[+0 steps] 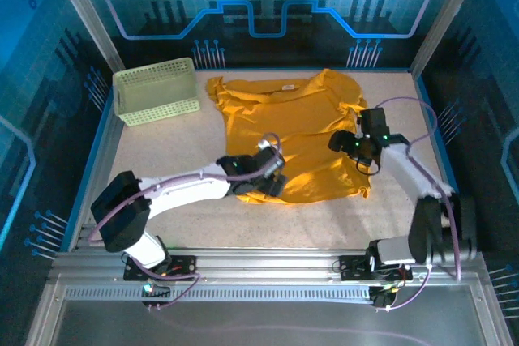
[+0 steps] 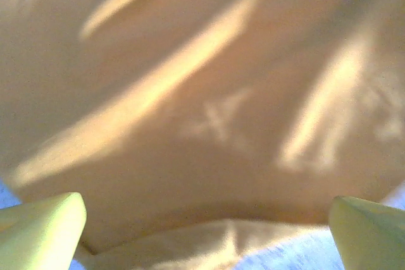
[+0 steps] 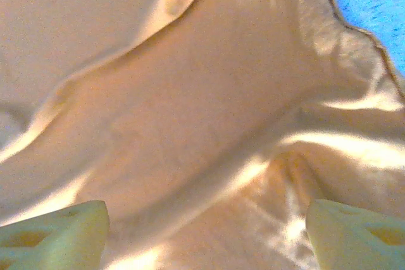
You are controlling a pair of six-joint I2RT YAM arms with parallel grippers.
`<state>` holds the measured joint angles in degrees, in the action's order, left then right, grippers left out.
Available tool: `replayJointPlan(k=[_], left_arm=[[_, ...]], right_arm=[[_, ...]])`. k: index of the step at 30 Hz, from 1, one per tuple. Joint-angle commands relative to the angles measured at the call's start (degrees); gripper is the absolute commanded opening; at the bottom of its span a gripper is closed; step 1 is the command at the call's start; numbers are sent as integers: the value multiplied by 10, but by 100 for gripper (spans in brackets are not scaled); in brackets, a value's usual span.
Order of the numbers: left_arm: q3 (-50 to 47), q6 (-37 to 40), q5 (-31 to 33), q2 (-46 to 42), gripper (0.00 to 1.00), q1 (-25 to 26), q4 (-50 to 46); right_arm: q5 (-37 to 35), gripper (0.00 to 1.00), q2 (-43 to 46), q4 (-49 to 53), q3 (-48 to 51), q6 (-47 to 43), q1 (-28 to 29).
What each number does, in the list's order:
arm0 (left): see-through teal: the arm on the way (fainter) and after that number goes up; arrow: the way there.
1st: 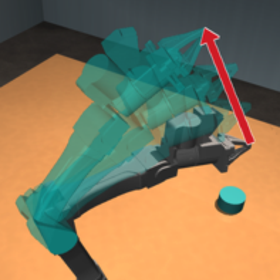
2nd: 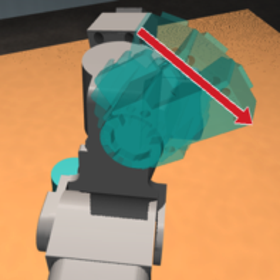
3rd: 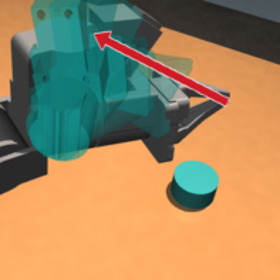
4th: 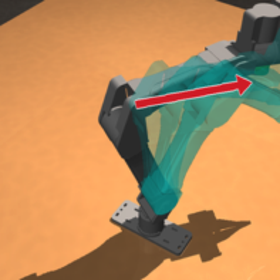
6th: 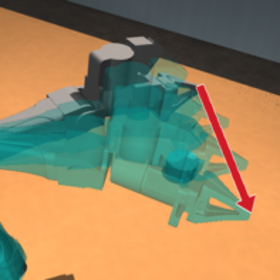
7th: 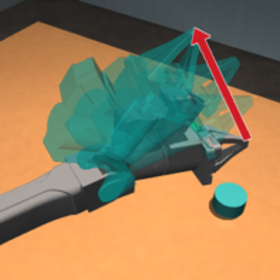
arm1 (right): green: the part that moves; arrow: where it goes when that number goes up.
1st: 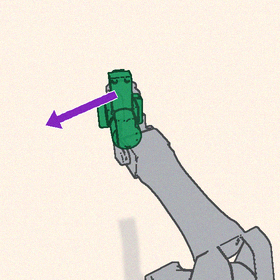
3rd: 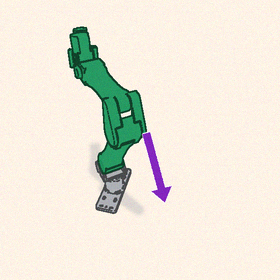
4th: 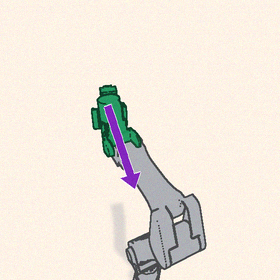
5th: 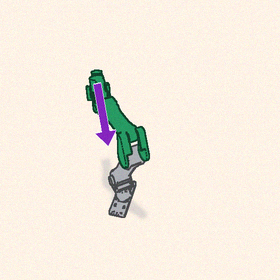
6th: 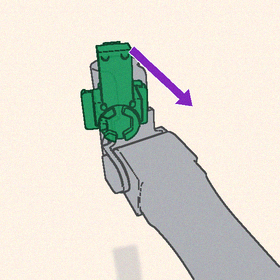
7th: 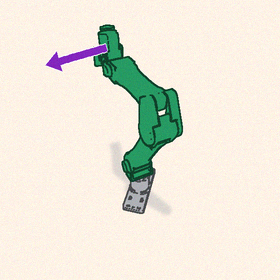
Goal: Fold the inside-out t-shirt
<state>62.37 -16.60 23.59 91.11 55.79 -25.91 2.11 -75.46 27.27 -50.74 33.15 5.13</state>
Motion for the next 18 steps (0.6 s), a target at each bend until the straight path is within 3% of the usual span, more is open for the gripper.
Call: replayJointPlan(k=[1, 10, 18], left_arm=[[16, 131, 42, 27, 99, 46, -48], [102, 217, -8, 149, 97, 76, -65], [137, 221, -24, 206, 77, 74, -78]], right_arm=[[0, 83, 68, 66, 51, -19, 11], [15, 85, 186, 106, 118, 1, 22], [10, 85, 211, 117, 124, 2, 24]])
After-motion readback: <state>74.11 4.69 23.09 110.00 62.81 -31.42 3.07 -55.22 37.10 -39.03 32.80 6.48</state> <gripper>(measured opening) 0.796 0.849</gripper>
